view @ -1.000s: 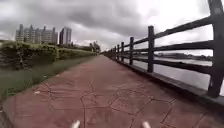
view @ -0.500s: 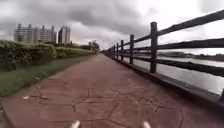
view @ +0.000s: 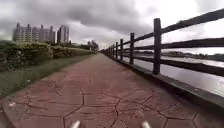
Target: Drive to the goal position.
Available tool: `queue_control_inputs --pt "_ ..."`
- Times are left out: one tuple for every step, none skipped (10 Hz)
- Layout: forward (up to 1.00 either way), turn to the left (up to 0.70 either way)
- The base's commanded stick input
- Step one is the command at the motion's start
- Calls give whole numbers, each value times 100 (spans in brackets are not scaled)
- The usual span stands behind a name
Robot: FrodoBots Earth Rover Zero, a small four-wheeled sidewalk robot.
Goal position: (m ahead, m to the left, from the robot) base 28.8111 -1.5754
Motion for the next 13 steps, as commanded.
queue_control_inputs --pt "50 0" --pt "50 0" --pt "50 0" --pt "50 0" --pt "50 0" --pt "50 0" --pt "50 0" --pt "50 0" --pt "50 0" --pt "50 0" --pt "50 0" --pt "50 0" --pt "50 0"
